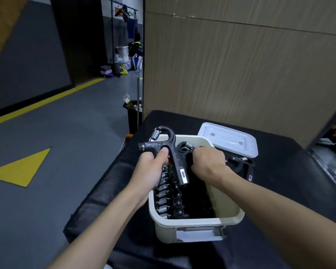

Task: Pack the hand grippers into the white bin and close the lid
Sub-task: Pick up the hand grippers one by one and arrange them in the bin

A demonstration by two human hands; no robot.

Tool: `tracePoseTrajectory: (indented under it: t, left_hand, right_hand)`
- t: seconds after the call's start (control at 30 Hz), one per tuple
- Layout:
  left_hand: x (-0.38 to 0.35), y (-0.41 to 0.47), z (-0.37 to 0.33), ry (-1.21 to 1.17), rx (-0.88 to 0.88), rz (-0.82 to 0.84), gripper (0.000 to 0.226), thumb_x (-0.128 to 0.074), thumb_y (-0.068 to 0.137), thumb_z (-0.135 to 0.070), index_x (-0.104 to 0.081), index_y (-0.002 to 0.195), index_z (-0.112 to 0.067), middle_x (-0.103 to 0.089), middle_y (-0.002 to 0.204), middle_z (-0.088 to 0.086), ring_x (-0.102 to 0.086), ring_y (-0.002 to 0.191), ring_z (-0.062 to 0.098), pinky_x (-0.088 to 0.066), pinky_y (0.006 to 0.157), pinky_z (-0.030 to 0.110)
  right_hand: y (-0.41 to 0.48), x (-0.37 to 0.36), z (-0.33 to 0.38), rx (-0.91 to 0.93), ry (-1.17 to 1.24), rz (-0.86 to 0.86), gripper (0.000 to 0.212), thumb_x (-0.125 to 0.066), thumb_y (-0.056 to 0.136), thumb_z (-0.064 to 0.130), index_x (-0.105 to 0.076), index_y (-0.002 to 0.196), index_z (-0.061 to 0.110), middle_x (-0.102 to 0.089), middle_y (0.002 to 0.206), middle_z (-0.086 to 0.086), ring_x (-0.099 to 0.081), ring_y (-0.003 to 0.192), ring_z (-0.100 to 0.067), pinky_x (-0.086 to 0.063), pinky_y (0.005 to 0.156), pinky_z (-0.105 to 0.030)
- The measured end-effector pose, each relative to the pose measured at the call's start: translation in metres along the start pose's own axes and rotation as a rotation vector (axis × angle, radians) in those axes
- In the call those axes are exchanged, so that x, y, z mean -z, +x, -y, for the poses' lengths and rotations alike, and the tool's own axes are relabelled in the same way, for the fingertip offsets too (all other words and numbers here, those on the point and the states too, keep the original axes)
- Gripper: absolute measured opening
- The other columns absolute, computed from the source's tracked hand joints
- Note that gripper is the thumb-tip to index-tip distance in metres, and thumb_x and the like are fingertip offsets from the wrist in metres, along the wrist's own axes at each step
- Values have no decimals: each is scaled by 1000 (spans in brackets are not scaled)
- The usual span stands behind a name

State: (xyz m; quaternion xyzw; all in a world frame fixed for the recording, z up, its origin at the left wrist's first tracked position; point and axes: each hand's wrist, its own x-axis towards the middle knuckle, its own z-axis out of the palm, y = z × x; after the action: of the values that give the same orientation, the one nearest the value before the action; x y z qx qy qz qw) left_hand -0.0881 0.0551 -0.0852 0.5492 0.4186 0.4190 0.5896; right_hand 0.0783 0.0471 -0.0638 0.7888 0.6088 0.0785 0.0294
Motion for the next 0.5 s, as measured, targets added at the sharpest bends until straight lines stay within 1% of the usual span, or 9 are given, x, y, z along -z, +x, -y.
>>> tracePoseTrajectory:
  t: [0.07, 0.1, 0.2, 0.3, 0.43, 0.5]
  left_hand:
    - [-1, -1, -2, 8, 0, -16, 39, -53, 97, -39, -71, 85, -7, -75, 84, 8, -70, 83, 26, -52, 81, 41]
    - [-1, -1, -2, 15, -1, -17, 38, -53, 98, -38, -71, 84, -8, -75, 83, 7, -70, 83, 25, -53, 83, 43]
    - [-1, -1, -2, 19, -9, -20, 37, -54, 95, -40, -72, 87, -8, -76, 88, 8, -71, 91, 28, -53, 94, 51]
    - [-1, -2, -3, 16, 0, -24, 38, -56, 93, -42, -70, 87, -7, -75, 91, 11, -71, 95, 31, -52, 96, 54]
    - [-2, -3, -5, 22, 6, -28, 38, -57, 93, -43, -69, 86, -8, -74, 94, 12, -69, 98, 32, -50, 97, 55]
    - [-2, -3, -6, 32, 16, -19, 44, -57, 89, -48, -70, 89, -6, -75, 96, 13, -70, 97, 31, -51, 97, 55]
  right_hand:
    - [3, -1, 2, -3, -7, 1, 22, -52, 85, 9, -64, 103, 14, -67, 107, -5, -64, 99, -28, -38, 68, -30]
    - [4, -1, 2, -1, -13, 3, 22, -52, 86, 9, -65, 103, 14, -68, 107, -5, -65, 99, -28, -38, 68, -30]
    - [8, -1, 4, 25, -48, 23, 22, -52, 89, 13, -64, 107, 16, -67, 110, -1, -64, 101, -25, -37, 69, -30]
    - [12, -1, 5, 43, -38, 33, 22, -55, 93, 23, -63, 112, 17, -65, 113, 0, -64, 105, -24, -36, 70, -30]
    - [11, 0, 4, 67, -12, 19, 18, -54, 93, 23, -63, 108, 16, -65, 108, -3, -64, 100, -27, -36, 68, -31]
    - [7, 4, 3, 95, -26, 11, 13, -54, 94, 27, -61, 99, 17, -64, 102, -3, -64, 95, -26, -36, 66, -31]
